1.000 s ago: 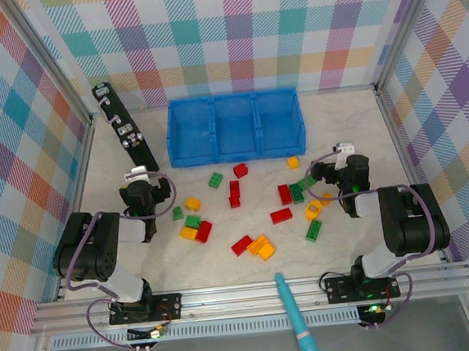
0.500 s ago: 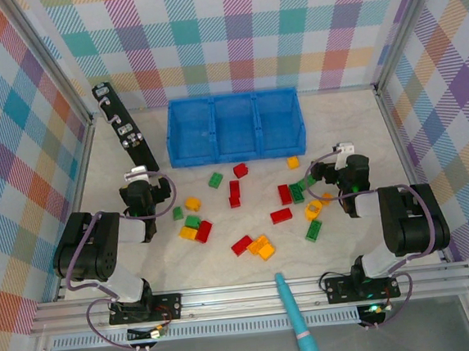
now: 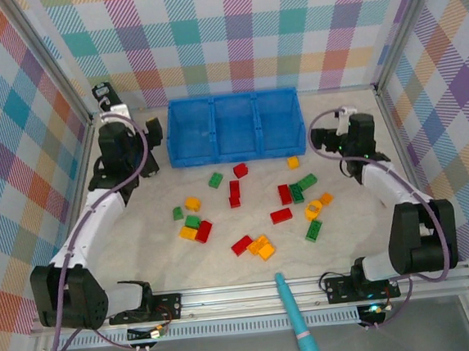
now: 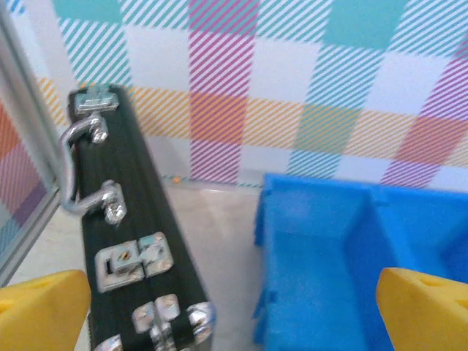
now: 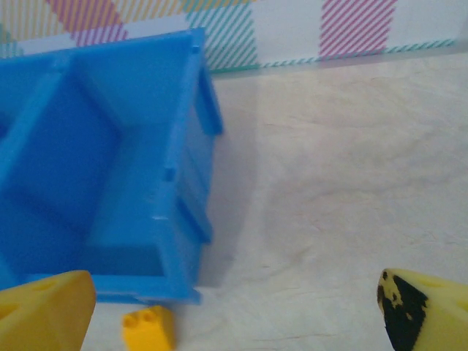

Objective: Sort the legos into containers by color
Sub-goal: Pick up the lego from the center of the table.

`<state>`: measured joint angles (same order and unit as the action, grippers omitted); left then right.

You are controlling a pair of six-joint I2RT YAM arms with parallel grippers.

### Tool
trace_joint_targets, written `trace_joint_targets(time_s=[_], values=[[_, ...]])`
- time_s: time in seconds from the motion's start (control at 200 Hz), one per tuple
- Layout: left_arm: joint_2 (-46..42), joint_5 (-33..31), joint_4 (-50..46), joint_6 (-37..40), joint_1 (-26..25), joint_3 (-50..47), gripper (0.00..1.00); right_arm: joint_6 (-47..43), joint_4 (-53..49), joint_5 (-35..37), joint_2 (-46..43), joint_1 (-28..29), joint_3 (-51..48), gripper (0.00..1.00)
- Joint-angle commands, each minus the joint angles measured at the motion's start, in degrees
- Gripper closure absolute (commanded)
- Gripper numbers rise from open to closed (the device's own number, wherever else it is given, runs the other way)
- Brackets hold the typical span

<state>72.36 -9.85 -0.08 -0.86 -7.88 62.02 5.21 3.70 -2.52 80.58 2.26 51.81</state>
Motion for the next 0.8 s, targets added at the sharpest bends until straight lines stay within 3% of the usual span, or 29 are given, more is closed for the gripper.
trace_joint_targets(time_s=[0.0,0.125,0.235,0.44,0.795], values=[[1.4,7.1,-19.2,-1.3,-0.6,9.2,0.00,3.6,-18.5,-3.3,2.6,2.4,4.6,0.01],[5.5,14.3,-31.0,-0.1,-0.7,23.7,0.00,6.5,-23.1,-0.9,5.4,5.5,8.8,0.01],[7.0,17.4,-36.8,0.7,-1.1,30.4,0.00,6.6,-26.2,2.2,8.0,9.0,11.0,0.01],[5.8,18.3,-36.1,0.9,-1.3,30.1,0.00,5.7,-27.4,6.0,14.0,13.5,13.3,0.00],[4.2,17.3,-34.8,0.6,-1.3,28.5,0.00,5.3,-29.5,12.9,24.3,15.7,19.7,0.14]])
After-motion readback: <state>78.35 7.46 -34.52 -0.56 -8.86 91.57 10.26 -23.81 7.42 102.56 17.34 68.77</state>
